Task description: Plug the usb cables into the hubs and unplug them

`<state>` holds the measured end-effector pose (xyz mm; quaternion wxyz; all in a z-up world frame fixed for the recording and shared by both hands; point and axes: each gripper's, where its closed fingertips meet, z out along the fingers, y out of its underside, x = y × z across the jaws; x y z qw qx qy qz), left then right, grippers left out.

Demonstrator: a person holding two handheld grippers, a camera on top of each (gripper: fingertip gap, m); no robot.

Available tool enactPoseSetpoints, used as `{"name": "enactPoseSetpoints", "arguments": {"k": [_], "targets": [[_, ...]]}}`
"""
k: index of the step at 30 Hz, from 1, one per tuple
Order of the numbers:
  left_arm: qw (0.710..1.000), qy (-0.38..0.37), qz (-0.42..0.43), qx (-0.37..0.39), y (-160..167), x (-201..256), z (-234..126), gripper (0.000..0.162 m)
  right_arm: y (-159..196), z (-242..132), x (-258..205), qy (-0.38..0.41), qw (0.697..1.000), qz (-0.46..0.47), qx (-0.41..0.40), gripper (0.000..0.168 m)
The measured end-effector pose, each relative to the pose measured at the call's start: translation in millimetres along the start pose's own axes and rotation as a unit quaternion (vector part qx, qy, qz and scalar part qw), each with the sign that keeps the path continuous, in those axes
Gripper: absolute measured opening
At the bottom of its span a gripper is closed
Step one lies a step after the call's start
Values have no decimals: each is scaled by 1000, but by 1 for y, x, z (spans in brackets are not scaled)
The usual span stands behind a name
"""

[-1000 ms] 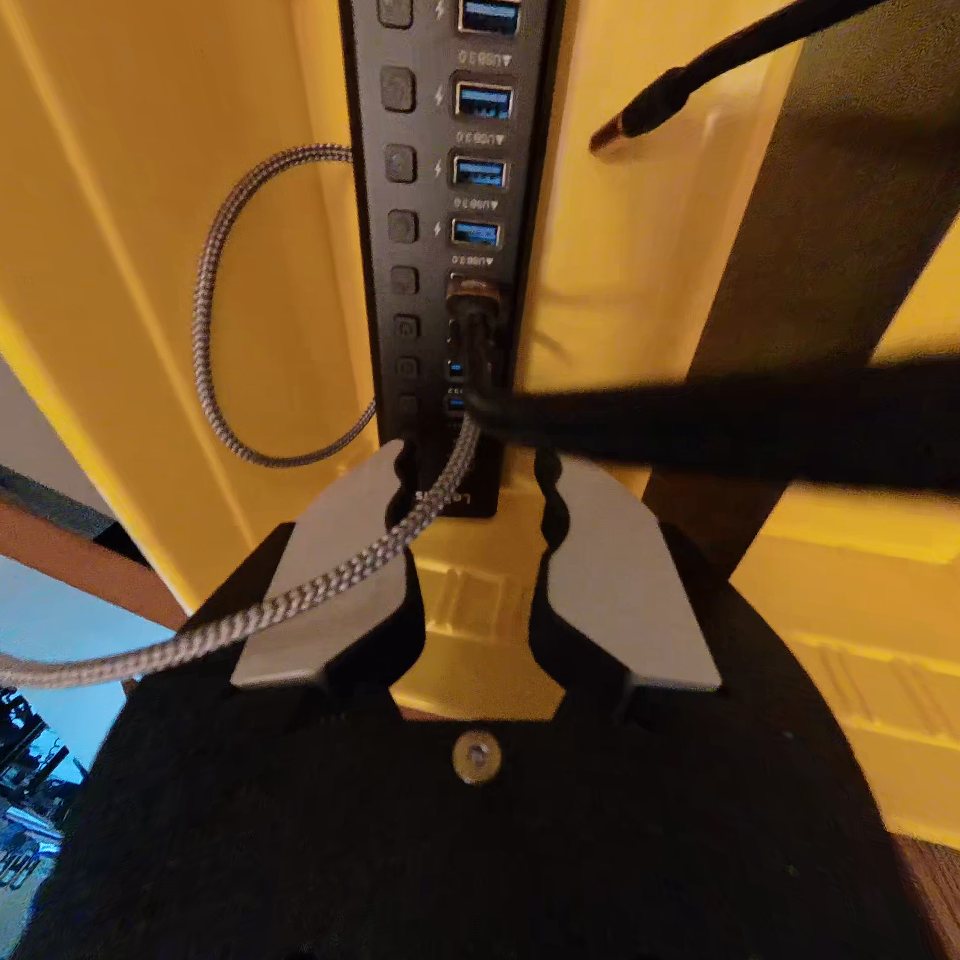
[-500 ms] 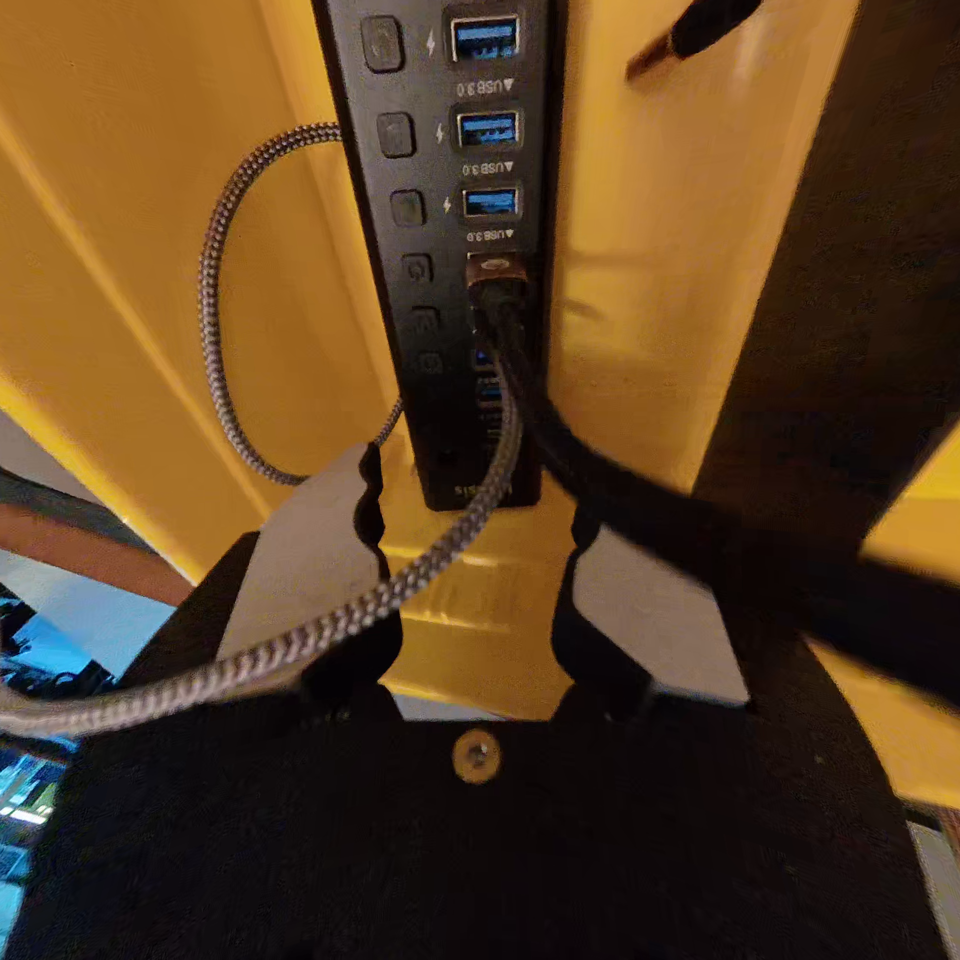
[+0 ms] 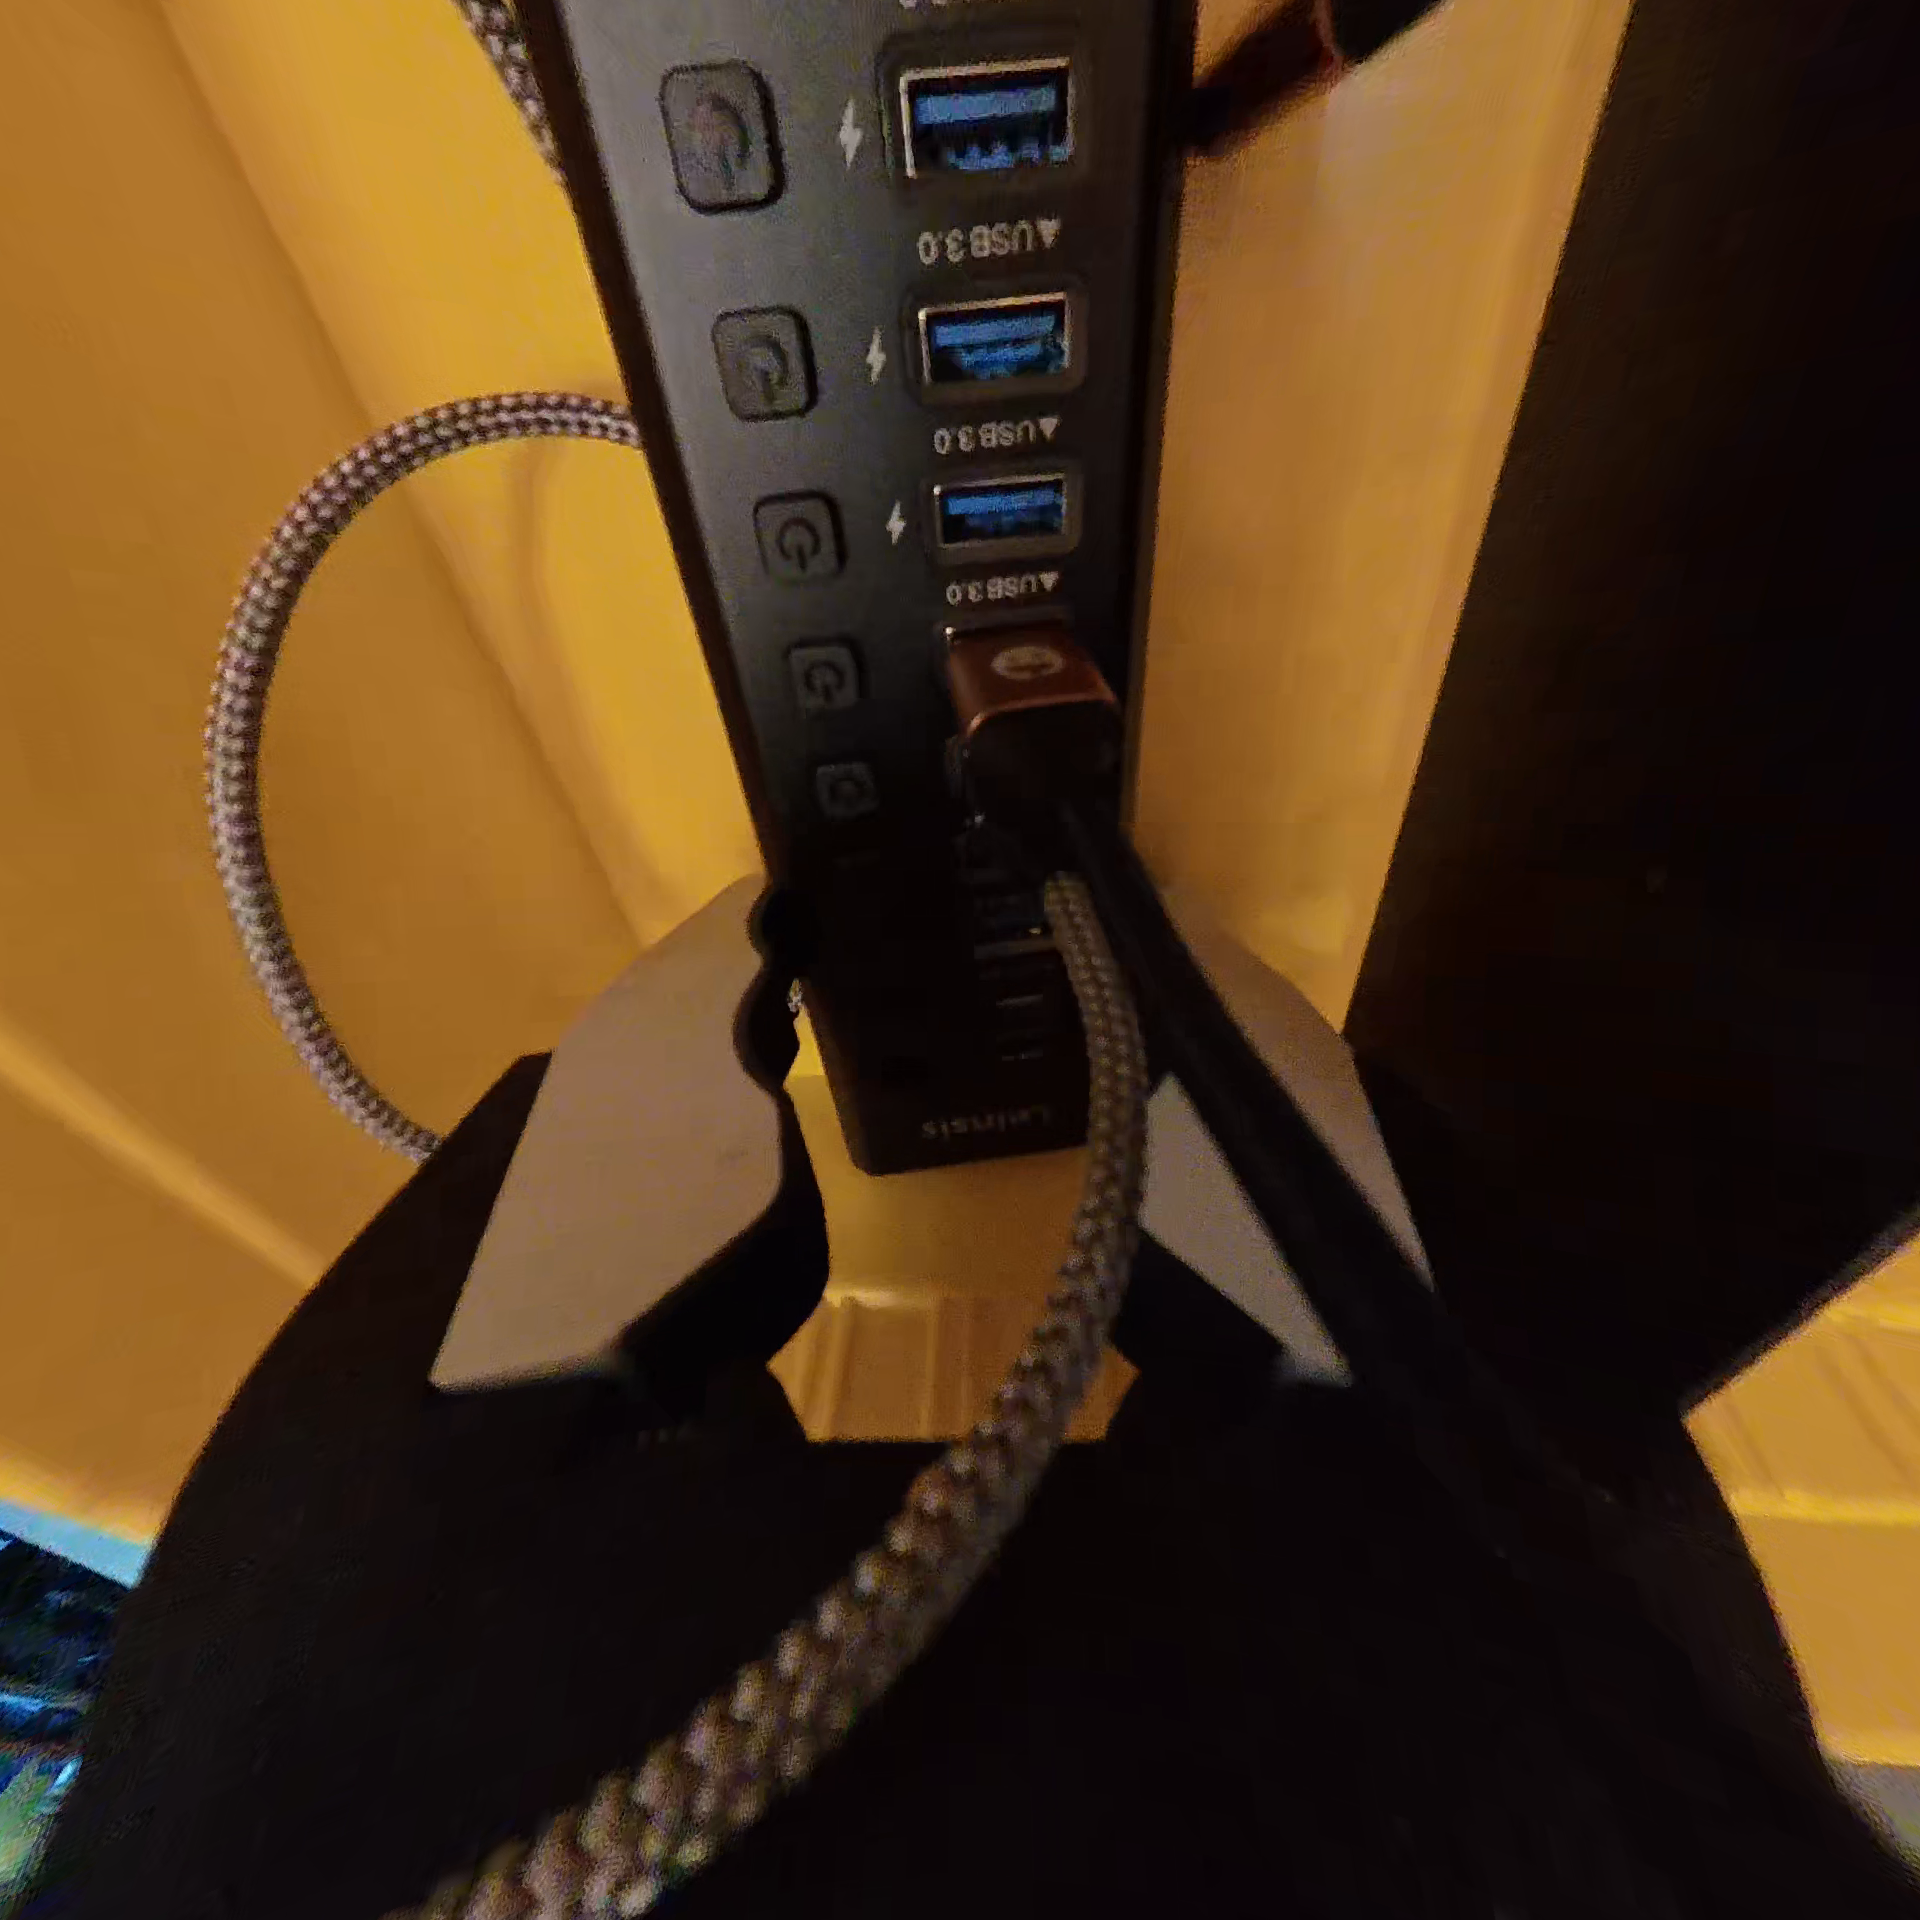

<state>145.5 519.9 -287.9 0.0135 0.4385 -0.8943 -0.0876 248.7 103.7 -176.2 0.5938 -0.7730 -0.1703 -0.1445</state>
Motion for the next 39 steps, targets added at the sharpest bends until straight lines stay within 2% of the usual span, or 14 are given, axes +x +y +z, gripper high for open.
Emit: {"name": "enactPoseSetpoints", "arguments": {"k": [4, 10, 14, 20, 25, 26, 27, 28, 30, 31, 33, 36, 39], "targets": [[998, -62, 5, 1, -1, 0, -4, 58, -2, 14, -4, -17, 1000, -8, -10, 50], [992, -109, -6, 64, -9, 3, -21, 59, 1, 22, -5, -20, 1000, 9, -16, 50], [986, -108, -7, 124, -11, 11, -54, 59, -1, 24, -2, -16, 1000, 10, -15, 50], [970, -152, -5, 191, -4, 19, -108, 57, -13, 24, 1, -5, 1000, 14, 12, 50], [956, -213, -1, 200, 6, 30, -150, 53, -30, 24, -3, -6, 999, 8, 34, 50], [948, -227, -10, 221, 3, 32, -164, 23, -33, 24, -5, -9, 999, 4, 39, 50], [938, -219, -7, 268, -5, 41, -182, 0, -37, 25, -6, -9, 999, 2, 43, 50], [927, -225, -4, 298, -10, 46, -199, 0, -40, 26, -8, -9, 999, 4, 48, 50], [931, -272, 3, 242, 7, 36, -213, 0, -46, 31, -17, -23, 998, 13, 59, 50], [938, -248, -9, 244, 8, 35, -208, 0, -47, 34, -22, -32, 998, 12, 56, 50], [948, -153, -56, 273, 1, 41, -181, 0, -46, 37, -29, -33, 999, -11, 42, 50], [961, -153, -90, 211, 21, 29, -136, 28, -47, 34, -36, -34, 998, -35, 32, 50], [960, -203, -74, 179, 37, 19, -122, 52, -44, 23, -42, -46, 997, -54, 19, 50]]}}
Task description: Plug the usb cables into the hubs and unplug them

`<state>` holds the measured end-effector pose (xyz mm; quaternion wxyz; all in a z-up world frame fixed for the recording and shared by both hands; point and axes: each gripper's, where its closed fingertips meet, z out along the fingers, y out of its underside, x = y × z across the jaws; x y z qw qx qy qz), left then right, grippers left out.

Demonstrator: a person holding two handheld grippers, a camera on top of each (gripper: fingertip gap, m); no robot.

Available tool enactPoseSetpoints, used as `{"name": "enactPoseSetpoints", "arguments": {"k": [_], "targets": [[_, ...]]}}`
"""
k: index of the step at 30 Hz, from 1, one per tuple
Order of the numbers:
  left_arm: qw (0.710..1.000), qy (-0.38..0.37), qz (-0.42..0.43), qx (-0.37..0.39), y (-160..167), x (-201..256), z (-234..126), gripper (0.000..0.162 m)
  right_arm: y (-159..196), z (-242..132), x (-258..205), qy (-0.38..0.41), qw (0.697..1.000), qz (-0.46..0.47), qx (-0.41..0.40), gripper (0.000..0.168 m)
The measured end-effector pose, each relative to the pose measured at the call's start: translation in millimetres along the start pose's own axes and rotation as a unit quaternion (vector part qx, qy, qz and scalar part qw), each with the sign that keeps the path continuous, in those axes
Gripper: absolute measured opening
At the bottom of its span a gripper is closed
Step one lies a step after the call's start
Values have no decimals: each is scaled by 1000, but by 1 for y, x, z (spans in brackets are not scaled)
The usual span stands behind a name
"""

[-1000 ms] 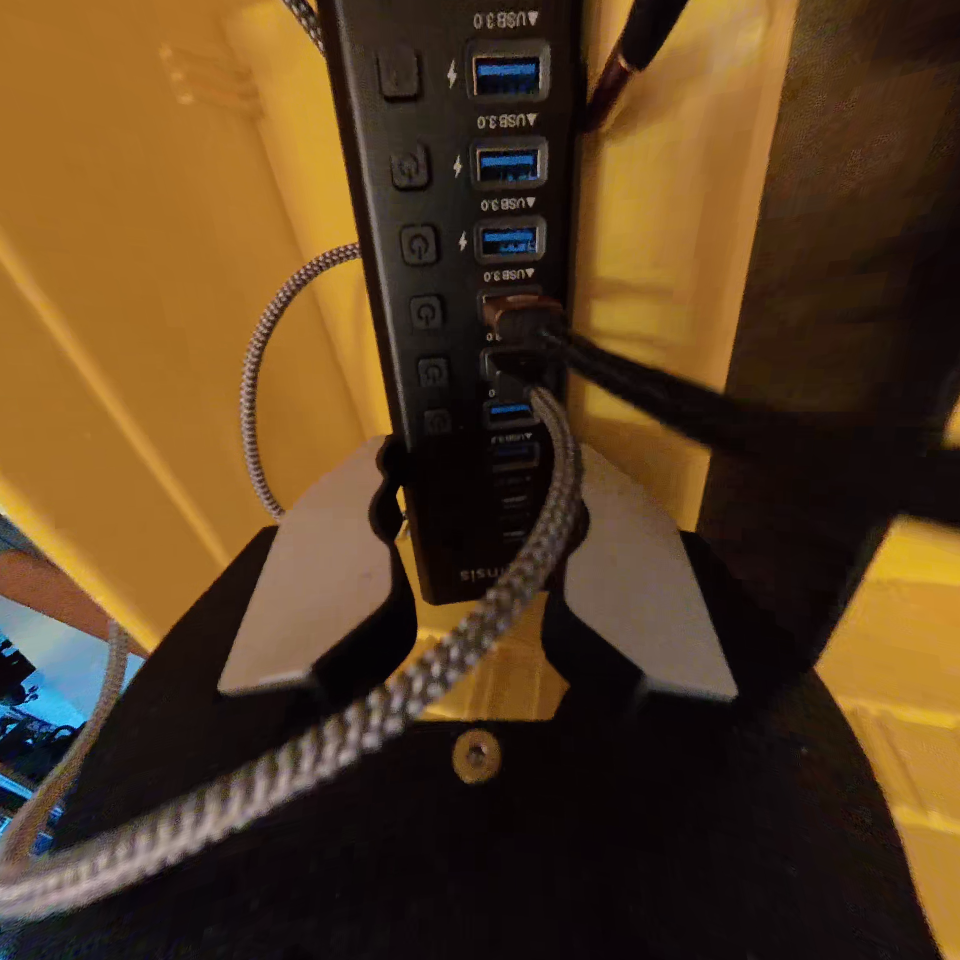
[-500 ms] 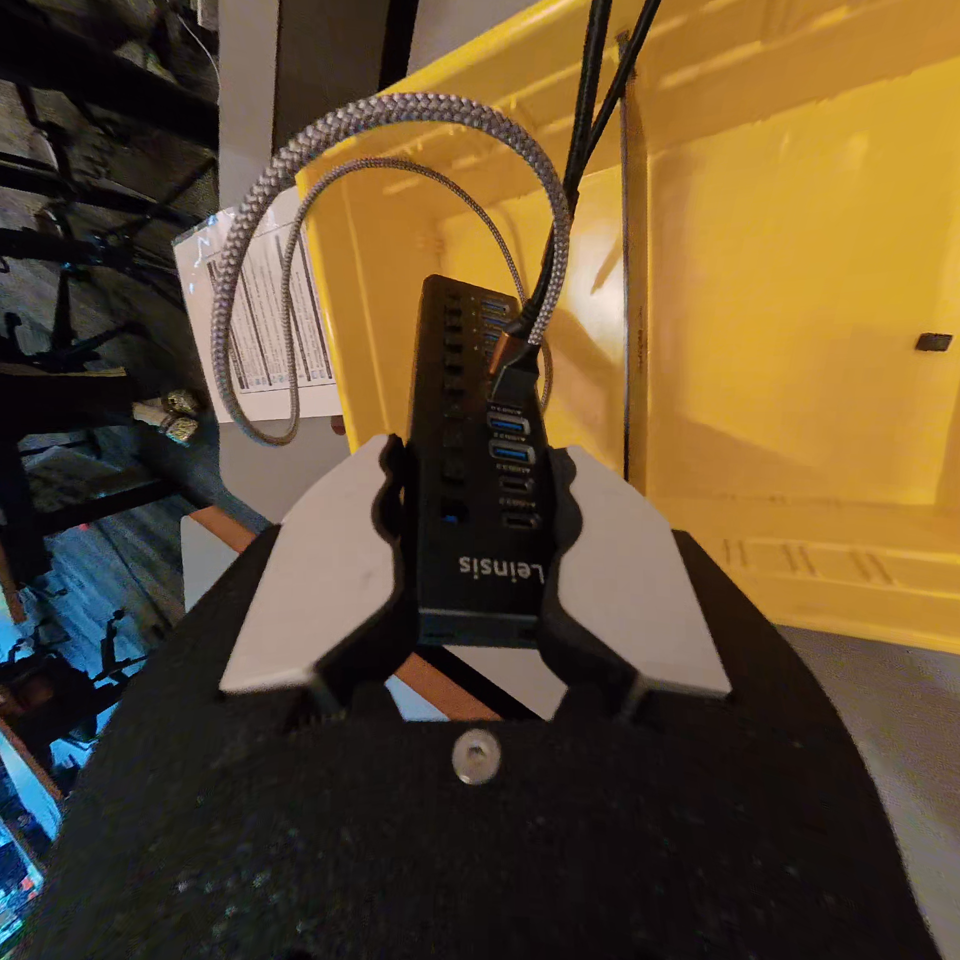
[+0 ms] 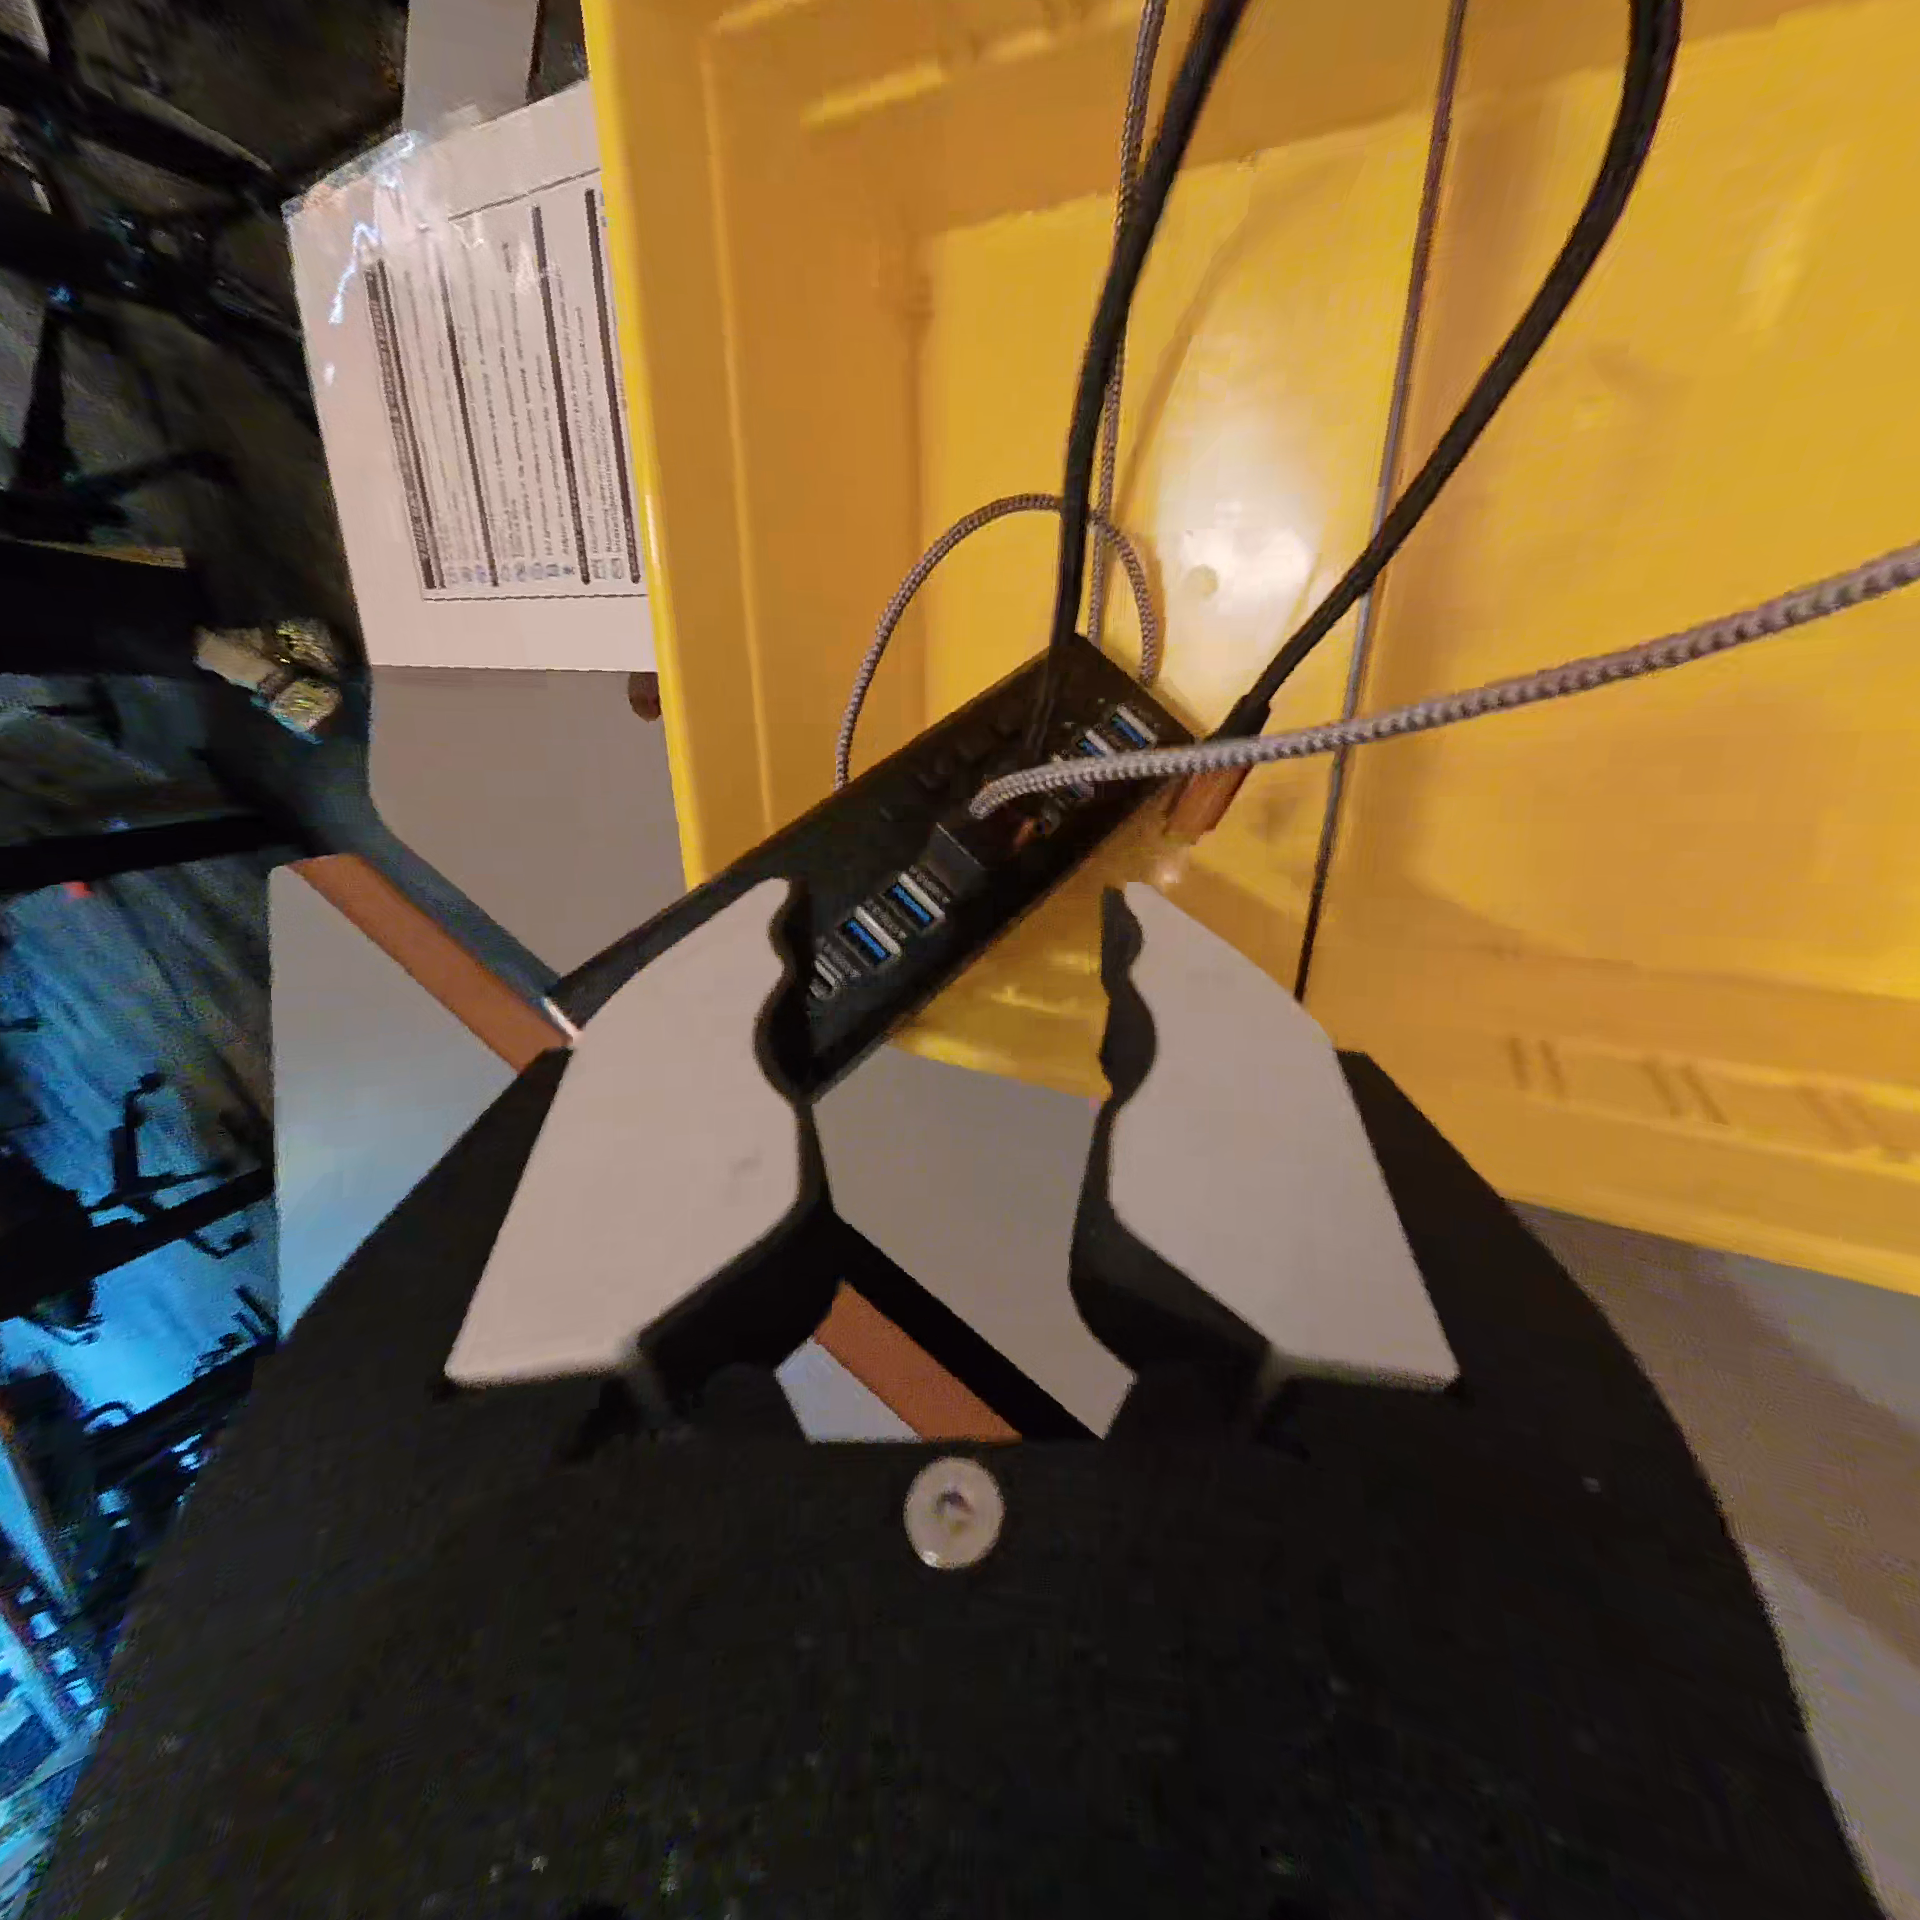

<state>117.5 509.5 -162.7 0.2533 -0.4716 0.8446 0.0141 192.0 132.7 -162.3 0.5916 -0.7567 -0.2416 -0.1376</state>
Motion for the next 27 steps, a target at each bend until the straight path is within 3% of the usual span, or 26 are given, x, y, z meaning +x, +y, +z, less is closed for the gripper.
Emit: {"name": "enactPoseSetpoints", "arguments": {"k": [2, 5, 8, 10, 13, 18, 20, 23, 27], "targets": [[999, -17, 32, -2, 7, -4, -1, 59, 7, -9, -1, 3, 1000, -17, -22, 50], [997, -25, 76, -12, 12, -8, -4, 85, 13, -19, 0, 4, 999, -21, -28, 50], [994, -39, 96, -38, 17, -22, -2, 89, 13, -22, 8, 16, 1000, -8, -18, 50], [998, -26, 59, -16, 14, -33, -2, 87, 15, -21, 9, 14, 1000, -10, -21, 50], [994, 4, -63, 88, 2, -55, -11, 86, 19, -22, 9, 13, 1000, -12, -23, 50], [935, 81, -292, 186, 9, -79, 4, 85, 25, -21, 13, 14, 1000, 9, -16, 51], [916, 105, -326, 210, 9, -81, 11, 79, 28, -19, 12, 9, 1000, 14, -15, 51], [914, 108, -316, 228, 12, -85, 21, 67, 32, -17, 10, 3, 1000, 21, -16, 51], [895, 181, -352, 206, 19, -73, 38, 52, 37, -15, 9, -1, 999, 31, -20, 51]]}}
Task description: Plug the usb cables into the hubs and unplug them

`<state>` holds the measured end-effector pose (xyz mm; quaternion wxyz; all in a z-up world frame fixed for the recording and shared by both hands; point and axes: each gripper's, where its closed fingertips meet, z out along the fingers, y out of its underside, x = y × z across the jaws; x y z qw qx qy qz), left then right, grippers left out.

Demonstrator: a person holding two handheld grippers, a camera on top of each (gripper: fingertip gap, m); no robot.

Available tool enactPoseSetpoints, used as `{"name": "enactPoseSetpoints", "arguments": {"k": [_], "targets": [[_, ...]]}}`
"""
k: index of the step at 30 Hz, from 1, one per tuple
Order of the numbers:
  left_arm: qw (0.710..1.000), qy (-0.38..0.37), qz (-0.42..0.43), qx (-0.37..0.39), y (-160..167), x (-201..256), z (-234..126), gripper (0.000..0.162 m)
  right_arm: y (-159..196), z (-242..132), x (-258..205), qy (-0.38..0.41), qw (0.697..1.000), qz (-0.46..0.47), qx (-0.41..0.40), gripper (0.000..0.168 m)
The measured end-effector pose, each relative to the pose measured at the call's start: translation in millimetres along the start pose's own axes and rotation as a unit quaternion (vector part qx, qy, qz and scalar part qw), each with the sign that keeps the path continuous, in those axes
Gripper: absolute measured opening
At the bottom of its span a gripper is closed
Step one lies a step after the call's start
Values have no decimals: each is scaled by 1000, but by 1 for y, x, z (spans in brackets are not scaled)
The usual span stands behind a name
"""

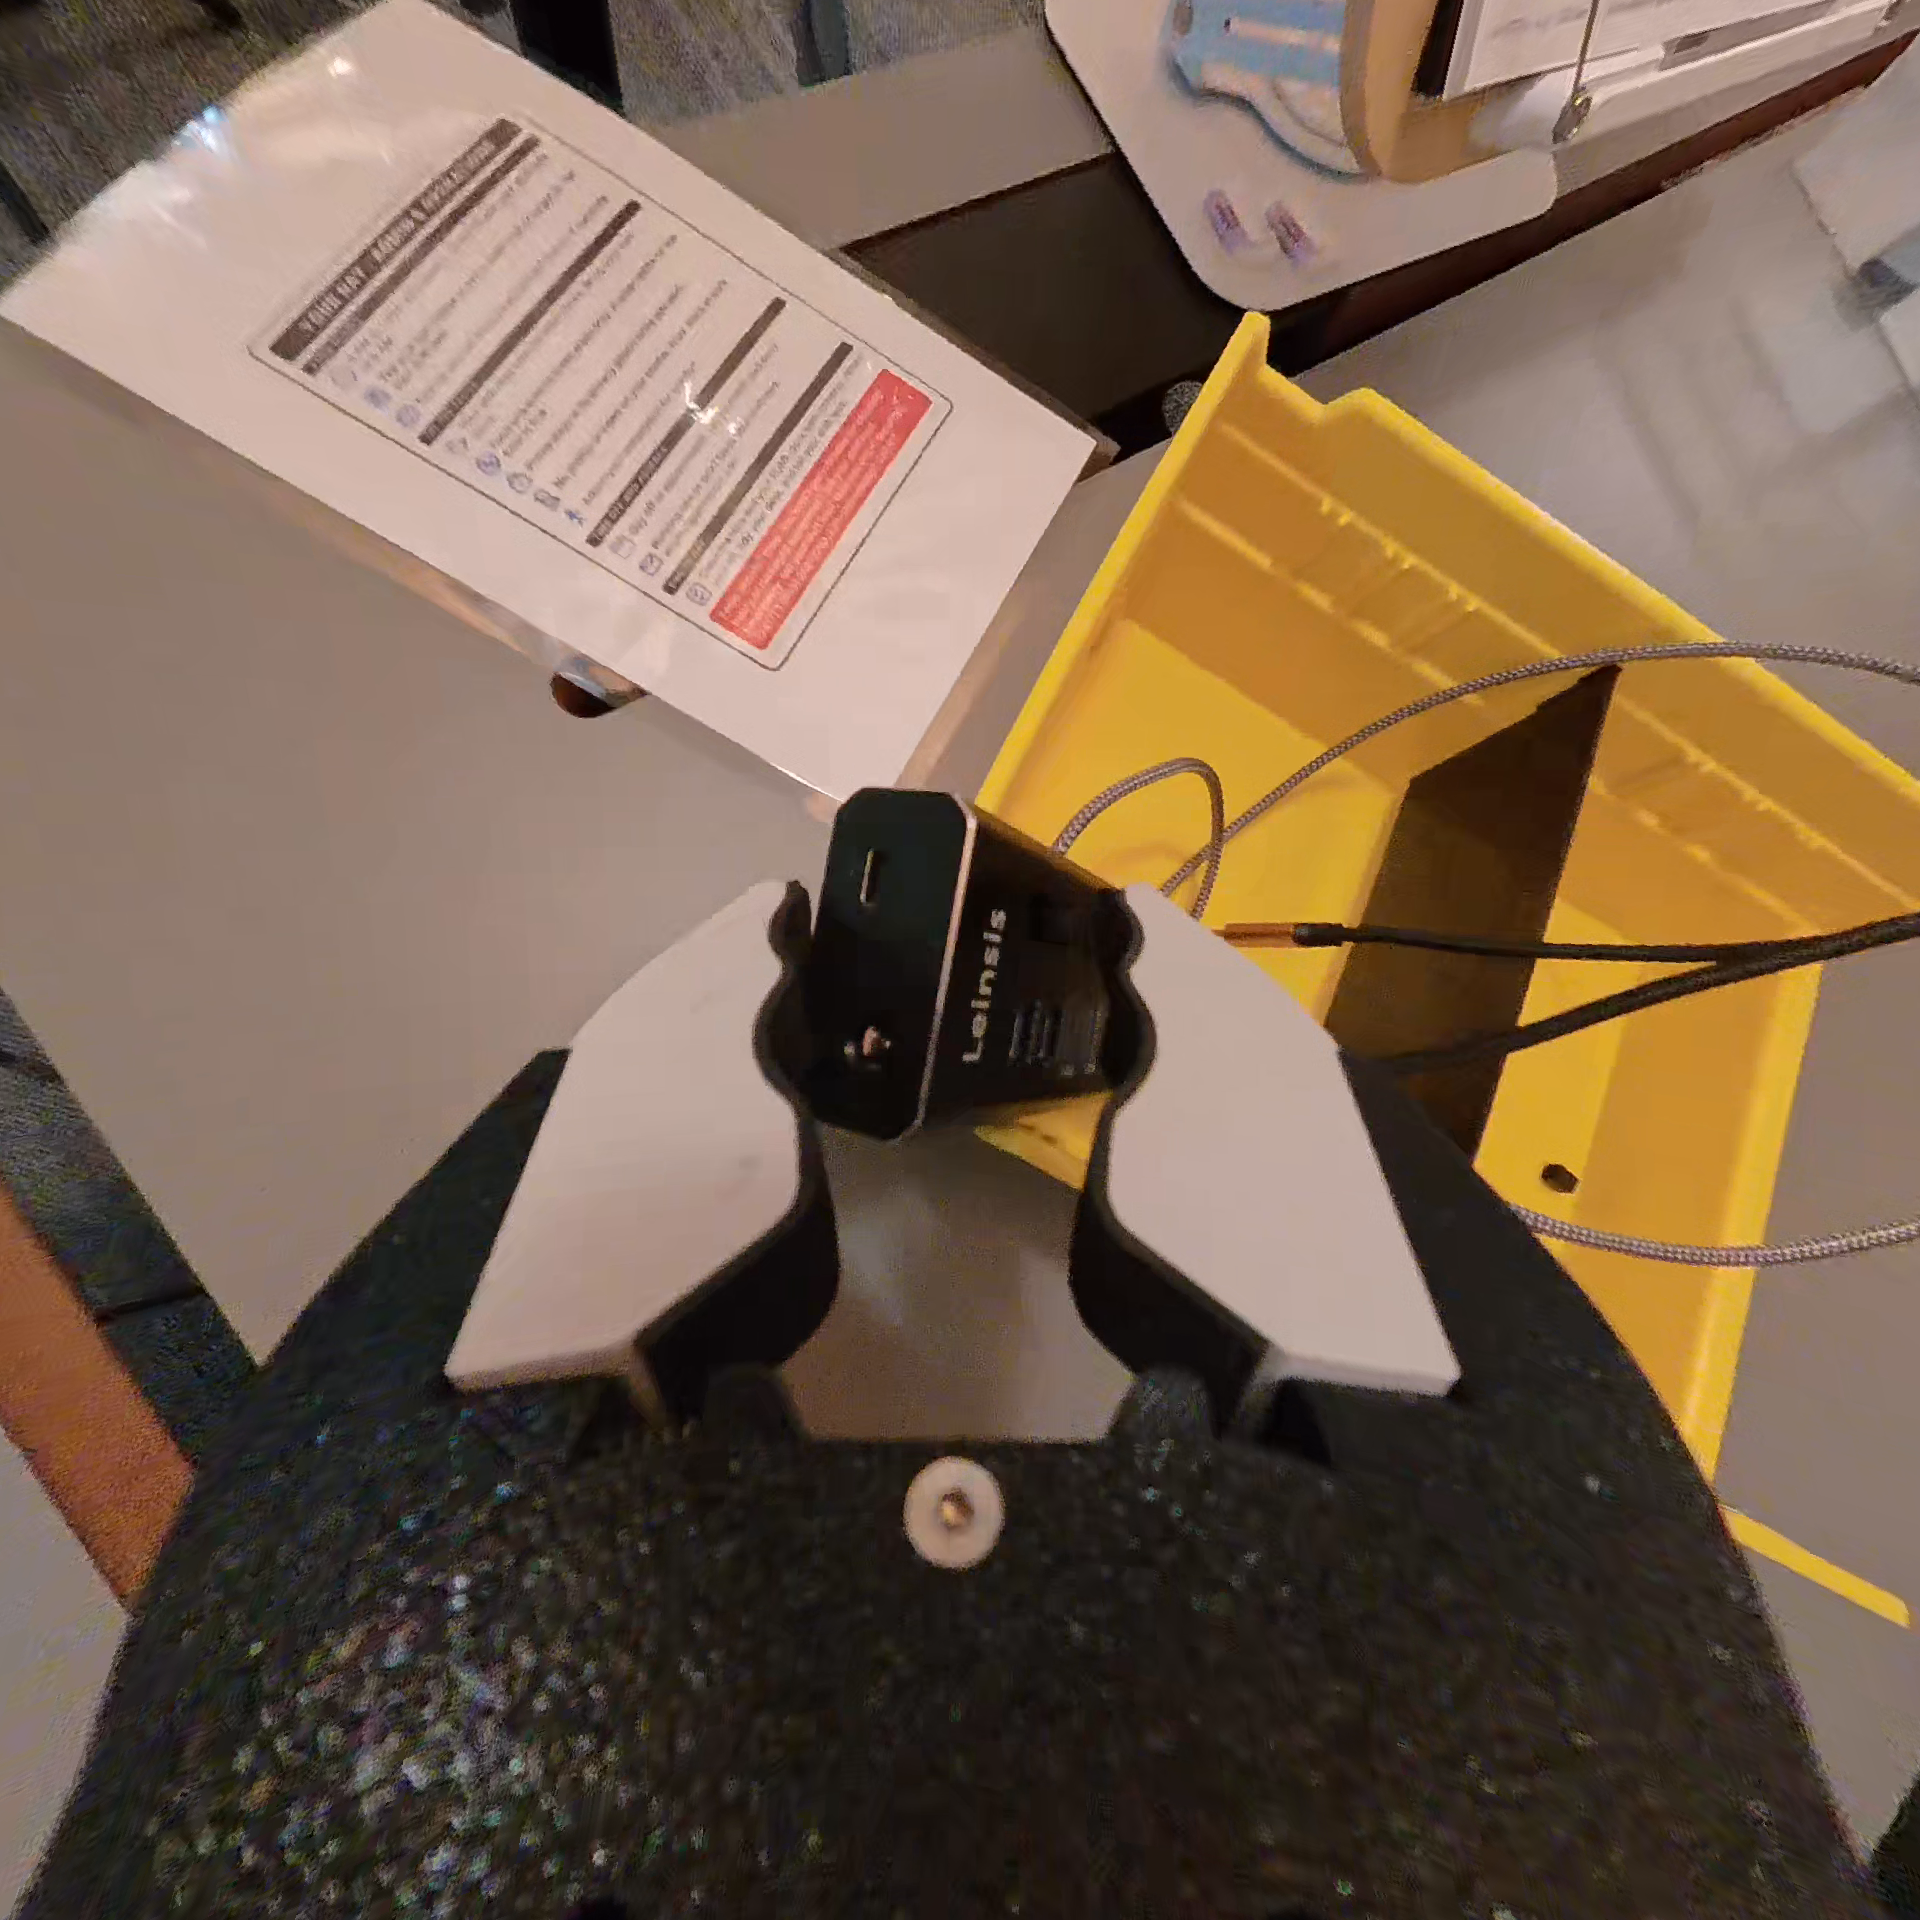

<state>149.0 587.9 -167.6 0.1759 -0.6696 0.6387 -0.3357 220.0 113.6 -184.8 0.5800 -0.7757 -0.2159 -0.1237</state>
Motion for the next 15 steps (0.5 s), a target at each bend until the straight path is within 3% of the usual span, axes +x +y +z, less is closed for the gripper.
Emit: {"name": "enactPoseSetpoints", "arguments": {"k": [5, 9, 12, 15], "targets": [[999, 41, -22, -8, 6, 5, -2, 35, 3, 1, -2, -2, 1000, -4, -13, 51], [995, 24, 95, -1, -10, 32, -16, 28, 2, 3, -5, -7, 1000, -15, -25, 51], [981, -28, 188, -39, -17, 58, -27, 28, -3, 3, -5, -2, 999, -26, -31, 51], [973, -64, 218, -44, -36, 90, -40, 28, -15, 4, -2, 15, 1000, -15, -17, 51]]}}
